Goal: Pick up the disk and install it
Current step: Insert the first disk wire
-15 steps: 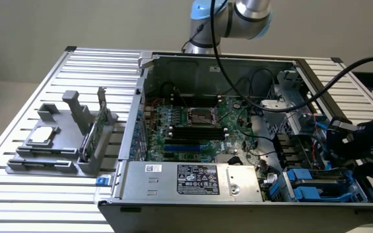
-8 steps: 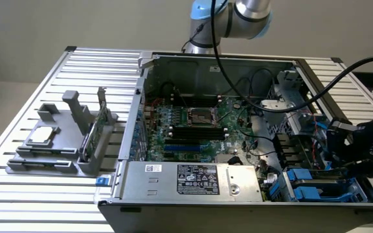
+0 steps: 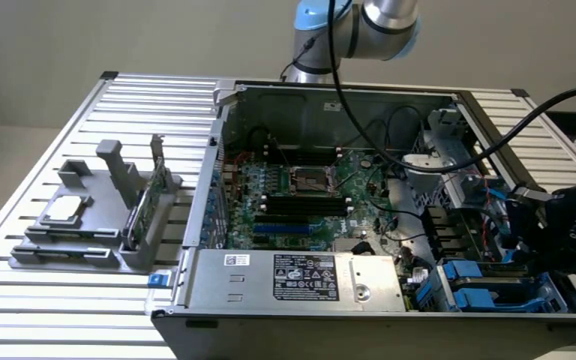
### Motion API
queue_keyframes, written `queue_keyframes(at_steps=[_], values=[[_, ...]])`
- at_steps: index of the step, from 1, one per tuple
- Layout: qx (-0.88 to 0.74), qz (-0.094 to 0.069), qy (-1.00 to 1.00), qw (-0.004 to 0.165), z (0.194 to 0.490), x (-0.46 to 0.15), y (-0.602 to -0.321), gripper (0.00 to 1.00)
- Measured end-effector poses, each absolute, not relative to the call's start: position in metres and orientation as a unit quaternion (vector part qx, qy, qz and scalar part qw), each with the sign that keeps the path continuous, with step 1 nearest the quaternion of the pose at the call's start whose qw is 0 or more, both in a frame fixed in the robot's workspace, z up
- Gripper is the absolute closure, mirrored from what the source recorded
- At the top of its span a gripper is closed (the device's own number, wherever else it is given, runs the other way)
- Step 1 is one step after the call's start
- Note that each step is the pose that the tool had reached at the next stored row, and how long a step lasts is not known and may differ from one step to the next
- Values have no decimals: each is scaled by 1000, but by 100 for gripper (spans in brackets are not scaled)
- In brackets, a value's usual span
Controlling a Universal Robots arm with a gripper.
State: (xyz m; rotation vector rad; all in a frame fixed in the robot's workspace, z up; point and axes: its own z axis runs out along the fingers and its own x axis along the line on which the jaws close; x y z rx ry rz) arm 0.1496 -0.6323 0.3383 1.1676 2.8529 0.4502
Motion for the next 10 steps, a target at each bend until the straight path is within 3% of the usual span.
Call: queue_keyframes(at_steps=[1,10], values=[[380,144,914,13,338,150,-632,77],[423,141,895,9,338,149,-632,77]])
